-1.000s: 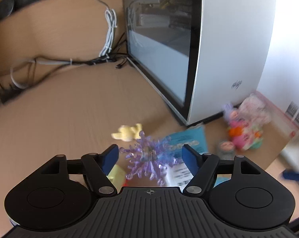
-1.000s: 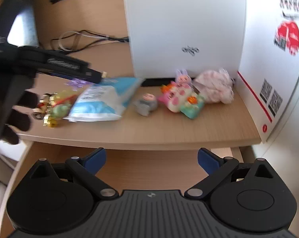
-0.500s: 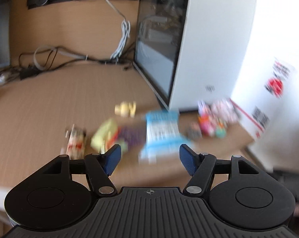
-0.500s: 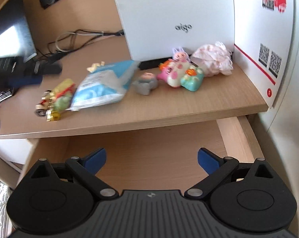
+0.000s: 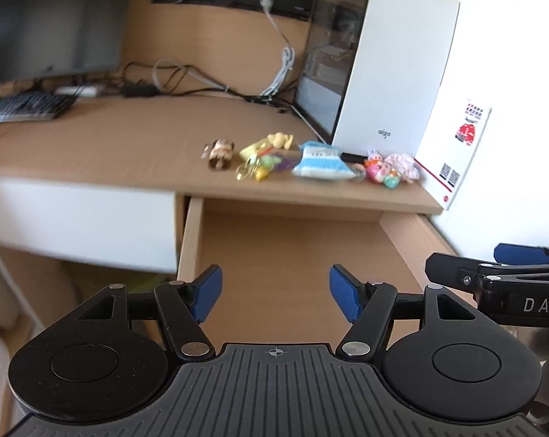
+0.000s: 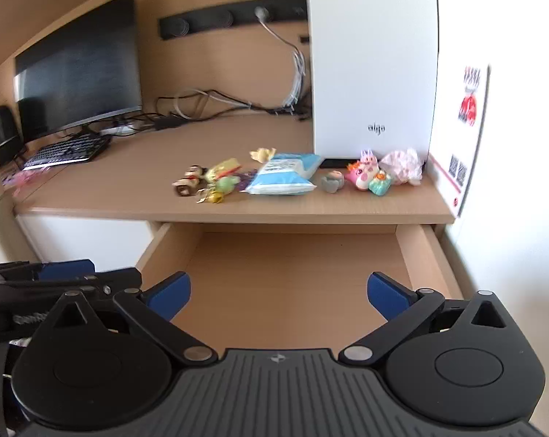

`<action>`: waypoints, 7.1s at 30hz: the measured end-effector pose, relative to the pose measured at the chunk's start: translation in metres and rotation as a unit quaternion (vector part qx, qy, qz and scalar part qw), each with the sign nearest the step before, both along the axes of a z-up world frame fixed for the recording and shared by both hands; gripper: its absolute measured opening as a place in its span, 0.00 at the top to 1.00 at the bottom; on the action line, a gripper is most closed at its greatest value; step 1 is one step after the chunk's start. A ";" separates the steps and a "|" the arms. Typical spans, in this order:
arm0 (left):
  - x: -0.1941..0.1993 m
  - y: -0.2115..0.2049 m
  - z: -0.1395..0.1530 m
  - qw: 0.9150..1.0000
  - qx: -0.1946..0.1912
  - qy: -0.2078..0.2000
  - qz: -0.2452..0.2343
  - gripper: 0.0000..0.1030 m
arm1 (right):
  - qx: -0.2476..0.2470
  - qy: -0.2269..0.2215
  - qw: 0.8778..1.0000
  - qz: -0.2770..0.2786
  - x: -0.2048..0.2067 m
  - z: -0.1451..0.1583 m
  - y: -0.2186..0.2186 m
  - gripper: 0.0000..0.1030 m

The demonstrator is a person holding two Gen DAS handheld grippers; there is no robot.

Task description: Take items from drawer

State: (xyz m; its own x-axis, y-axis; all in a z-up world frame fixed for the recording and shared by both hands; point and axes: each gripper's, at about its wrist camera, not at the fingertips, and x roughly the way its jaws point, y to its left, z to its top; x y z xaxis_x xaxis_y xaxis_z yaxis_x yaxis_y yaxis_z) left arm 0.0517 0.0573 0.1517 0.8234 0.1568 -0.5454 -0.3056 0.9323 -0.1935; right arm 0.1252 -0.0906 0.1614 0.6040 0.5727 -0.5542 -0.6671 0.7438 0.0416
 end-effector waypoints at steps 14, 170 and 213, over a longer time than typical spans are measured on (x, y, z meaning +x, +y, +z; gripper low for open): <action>-0.114 -0.057 -0.073 1.000 0.017 0.002 0.022 0.35 | -0.021 0.029 0.999 0.004 -0.107 -0.070 -0.062 0.00; 0.028 -0.042 -0.119 0.989 0.122 -0.031 0.082 0.00 | 0.022 -0.059 0.992 -0.113 0.008 -0.140 -0.035 0.00; 0.026 -0.042 -0.121 0.989 0.118 -0.029 0.089 0.00 | 0.019 -0.059 0.992 -0.114 0.007 -0.140 -0.036 0.00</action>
State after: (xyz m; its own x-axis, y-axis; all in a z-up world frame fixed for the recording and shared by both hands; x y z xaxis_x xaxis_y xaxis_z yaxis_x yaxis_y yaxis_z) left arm 0.0778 0.0155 0.0308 0.8006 0.4187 -0.4286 -0.4635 0.8861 -0.0001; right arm 0.1318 -0.1262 0.0216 0.7790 0.4334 -0.4532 -0.4844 0.8748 0.0040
